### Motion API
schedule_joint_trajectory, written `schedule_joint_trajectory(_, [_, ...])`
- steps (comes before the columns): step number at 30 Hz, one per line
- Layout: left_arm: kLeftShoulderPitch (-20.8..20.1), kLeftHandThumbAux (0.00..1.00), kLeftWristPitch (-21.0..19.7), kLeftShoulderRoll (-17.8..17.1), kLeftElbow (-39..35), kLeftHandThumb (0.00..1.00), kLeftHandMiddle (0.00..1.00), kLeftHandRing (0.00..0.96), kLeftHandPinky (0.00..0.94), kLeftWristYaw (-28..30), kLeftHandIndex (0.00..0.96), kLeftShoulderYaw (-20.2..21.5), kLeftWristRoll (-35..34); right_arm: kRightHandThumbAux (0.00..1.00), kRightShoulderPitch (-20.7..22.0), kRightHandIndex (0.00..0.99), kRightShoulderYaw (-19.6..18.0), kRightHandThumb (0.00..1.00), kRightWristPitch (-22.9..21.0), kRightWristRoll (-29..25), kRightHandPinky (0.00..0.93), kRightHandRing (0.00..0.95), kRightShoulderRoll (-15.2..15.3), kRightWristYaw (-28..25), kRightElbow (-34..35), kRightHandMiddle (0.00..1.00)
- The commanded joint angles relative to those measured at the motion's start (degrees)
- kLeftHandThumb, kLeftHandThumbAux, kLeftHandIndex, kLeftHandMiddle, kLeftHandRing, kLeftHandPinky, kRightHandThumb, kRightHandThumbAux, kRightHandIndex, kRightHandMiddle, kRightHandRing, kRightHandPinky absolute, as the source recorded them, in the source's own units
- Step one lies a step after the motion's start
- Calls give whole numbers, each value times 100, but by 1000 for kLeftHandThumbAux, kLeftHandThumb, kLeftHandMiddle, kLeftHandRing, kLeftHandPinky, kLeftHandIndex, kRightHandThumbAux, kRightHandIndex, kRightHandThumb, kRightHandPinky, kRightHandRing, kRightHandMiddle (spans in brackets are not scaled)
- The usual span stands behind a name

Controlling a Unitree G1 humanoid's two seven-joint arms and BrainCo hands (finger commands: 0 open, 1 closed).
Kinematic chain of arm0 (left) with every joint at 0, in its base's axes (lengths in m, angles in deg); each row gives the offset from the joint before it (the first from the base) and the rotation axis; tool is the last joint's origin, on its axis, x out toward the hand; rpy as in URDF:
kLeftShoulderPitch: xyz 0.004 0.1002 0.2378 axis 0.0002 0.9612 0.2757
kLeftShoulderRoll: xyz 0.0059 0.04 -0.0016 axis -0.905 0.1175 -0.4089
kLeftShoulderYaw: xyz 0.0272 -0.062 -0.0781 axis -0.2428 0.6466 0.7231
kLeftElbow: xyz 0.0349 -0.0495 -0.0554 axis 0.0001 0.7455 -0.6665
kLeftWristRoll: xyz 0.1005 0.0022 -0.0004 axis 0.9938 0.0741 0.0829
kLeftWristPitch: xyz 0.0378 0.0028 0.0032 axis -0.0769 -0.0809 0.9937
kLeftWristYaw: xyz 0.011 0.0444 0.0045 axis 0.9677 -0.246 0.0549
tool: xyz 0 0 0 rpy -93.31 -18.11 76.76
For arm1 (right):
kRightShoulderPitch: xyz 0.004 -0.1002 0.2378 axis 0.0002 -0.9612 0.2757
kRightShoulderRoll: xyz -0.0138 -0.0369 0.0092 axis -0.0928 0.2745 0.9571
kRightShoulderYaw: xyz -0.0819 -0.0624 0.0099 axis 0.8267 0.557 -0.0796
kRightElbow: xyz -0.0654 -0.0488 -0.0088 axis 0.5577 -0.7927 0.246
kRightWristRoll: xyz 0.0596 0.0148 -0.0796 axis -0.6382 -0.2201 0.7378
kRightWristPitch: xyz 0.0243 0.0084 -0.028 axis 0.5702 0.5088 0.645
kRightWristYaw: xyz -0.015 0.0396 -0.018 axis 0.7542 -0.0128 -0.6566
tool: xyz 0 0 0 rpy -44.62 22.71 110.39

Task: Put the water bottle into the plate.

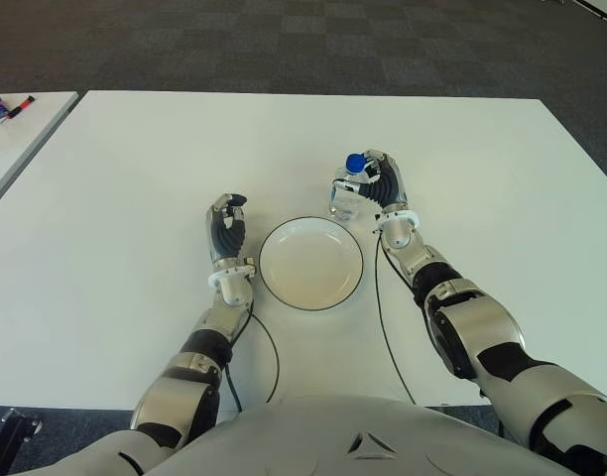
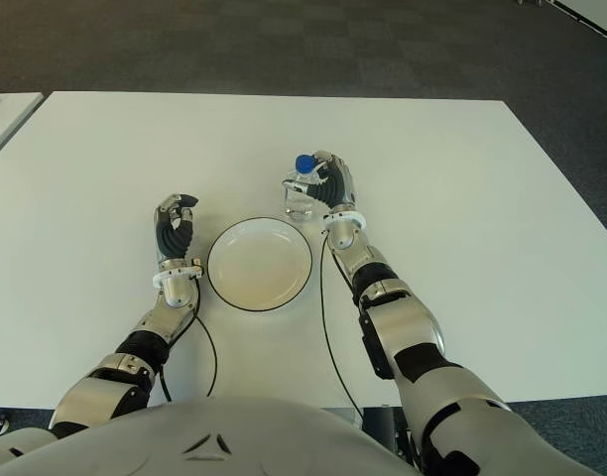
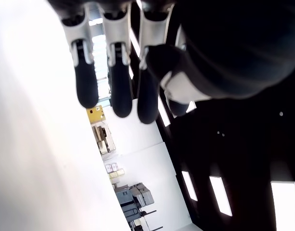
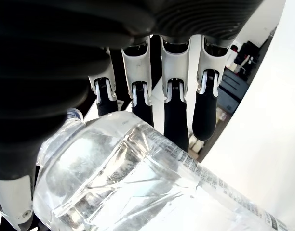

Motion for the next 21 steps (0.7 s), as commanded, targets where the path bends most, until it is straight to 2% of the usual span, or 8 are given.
schedule_joint_trajectory(1, [154, 670, 40, 46, 99, 843, 437, 399, 422, 126, 447, 18, -86, 672, -112, 442, -33, 848, -61, -52, 878, 851, -40, -53, -13, 490])
schedule_joint_trajectory(10, [153, 670, 140, 76, 105, 842, 445, 401, 417, 238, 438, 50, -220, 672, -122, 442, -1, 848, -6, -10, 878, 851, -34, 91, -7, 490])
schedule_joint_trajectory(14, [124, 671, 33, 28, 129, 842, 436, 387, 411, -71, 446, -3, 9, 672, -138, 443, -3, 847, 33, -33, 878, 852, -42, 69, 7, 490])
schedule_joint_trajectory(16, [110, 672, -71, -2, 138, 842, 429, 383, 410, -149, 453, -39, 112, 673, -153, 443, -14, 847, 50, -63, 845, 829, -41, 6, 34, 490])
schedule_joint_trajectory(19, [105, 672, -117, -15, 148, 842, 425, 386, 419, -135, 461, -60, 137, 679, -168, 412, -23, 843, 54, -90, 674, 681, -35, -65, 74, 559])
schedule_joint_trajectory(21, [106, 672, -104, -13, 148, 843, 425, 389, 422, -126, 462, -60, 136, 681, -177, 403, -26, 841, 54, -101, 629, 640, -31, -90, 97, 562])
